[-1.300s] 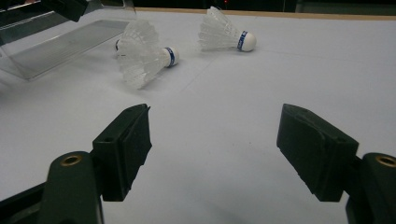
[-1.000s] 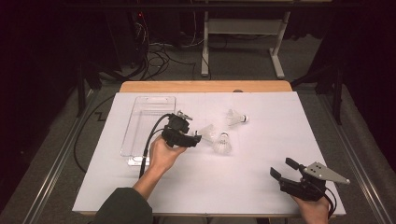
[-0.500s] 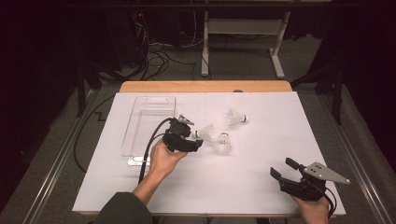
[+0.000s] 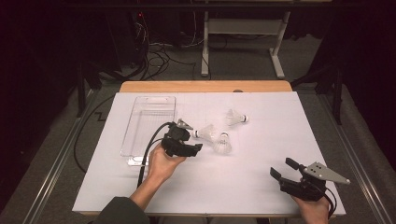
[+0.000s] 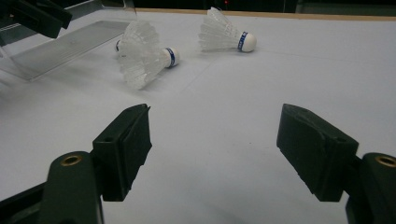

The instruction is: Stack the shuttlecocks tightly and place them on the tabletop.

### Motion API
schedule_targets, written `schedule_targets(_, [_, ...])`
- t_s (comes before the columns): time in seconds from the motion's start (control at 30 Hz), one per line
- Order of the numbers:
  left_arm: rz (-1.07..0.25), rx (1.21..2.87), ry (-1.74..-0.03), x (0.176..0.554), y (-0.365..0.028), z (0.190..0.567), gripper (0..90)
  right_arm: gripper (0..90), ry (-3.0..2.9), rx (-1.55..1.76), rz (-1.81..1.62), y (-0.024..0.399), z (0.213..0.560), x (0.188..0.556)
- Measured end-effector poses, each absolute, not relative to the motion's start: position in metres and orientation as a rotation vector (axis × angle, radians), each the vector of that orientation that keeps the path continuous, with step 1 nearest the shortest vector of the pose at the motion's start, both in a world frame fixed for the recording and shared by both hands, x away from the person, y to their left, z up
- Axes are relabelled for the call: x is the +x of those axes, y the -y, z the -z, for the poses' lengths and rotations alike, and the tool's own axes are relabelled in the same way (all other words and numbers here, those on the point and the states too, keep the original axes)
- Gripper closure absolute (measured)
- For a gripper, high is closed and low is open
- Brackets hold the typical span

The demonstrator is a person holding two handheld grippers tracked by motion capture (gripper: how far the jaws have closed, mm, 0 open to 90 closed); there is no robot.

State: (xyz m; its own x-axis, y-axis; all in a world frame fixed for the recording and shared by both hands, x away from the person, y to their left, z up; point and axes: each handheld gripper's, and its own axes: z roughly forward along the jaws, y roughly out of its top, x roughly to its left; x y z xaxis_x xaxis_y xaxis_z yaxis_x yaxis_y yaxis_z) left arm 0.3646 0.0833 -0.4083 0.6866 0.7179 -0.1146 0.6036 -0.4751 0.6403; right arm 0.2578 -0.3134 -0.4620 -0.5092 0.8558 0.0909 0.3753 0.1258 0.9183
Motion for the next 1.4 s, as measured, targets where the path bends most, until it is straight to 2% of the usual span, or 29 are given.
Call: schedule_targets(1.4, [-0.198,2.198,-0.969,0.327,-0.099,0.422,39.1,26.6,-1.943,1.187,-1.367,0.313,0.462,0.258])
